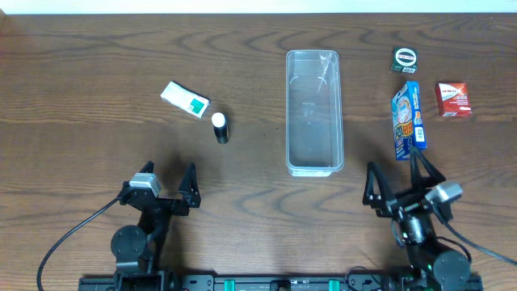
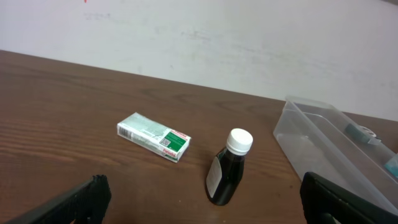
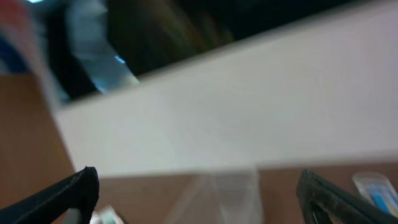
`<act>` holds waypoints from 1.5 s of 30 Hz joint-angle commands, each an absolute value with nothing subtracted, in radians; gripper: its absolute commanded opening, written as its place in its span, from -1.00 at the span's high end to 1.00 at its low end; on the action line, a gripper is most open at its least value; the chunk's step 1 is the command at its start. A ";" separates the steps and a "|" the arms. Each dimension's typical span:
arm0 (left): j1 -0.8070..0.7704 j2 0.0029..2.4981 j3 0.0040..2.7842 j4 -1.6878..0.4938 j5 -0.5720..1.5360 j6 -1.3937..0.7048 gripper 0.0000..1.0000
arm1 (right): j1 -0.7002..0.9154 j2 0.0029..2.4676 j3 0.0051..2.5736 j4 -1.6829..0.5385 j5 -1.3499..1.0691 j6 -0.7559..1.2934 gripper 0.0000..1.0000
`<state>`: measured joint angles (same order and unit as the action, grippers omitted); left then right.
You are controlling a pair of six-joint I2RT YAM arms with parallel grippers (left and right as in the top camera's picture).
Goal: Pack container
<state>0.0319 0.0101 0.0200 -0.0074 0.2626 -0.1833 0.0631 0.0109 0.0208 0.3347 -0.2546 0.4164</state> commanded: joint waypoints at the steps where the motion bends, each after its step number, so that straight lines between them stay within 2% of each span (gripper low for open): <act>1: 0.036 0.004 0.004 -0.044 0.277 -0.188 -0.96 | 0.070 0.017 0.120 0.314 -0.268 0.356 -0.98; 5: 0.036 0.004 0.004 -0.044 0.277 -0.188 -0.96 | 0.070 0.120 0.362 0.059 -0.122 0.196 -0.98; 10: 0.036 0.004 0.004 -0.044 0.277 -0.188 -0.96 | 0.070 0.449 0.764 -0.299 0.204 0.018 -0.98; 18: 0.036 0.004 0.004 -0.044 0.277 -0.188 -0.96 | -0.009 1.028 1.319 -0.766 0.189 -0.071 -0.98; 23: 0.036 0.004 0.004 -0.044 0.277 -0.188 -0.96 | -0.100 1.317 1.591 -1.052 -0.010 -0.165 -0.98; 29: 0.036 0.004 0.004 -0.044 0.277 -0.188 -0.96 | -0.157 1.503 1.648 -1.088 0.001 -0.167 -0.98; 45: 0.036 0.004 0.004 -0.044 0.277 -0.188 -0.96 | -0.171 1.801 1.634 -1.118 0.019 -0.226 -0.98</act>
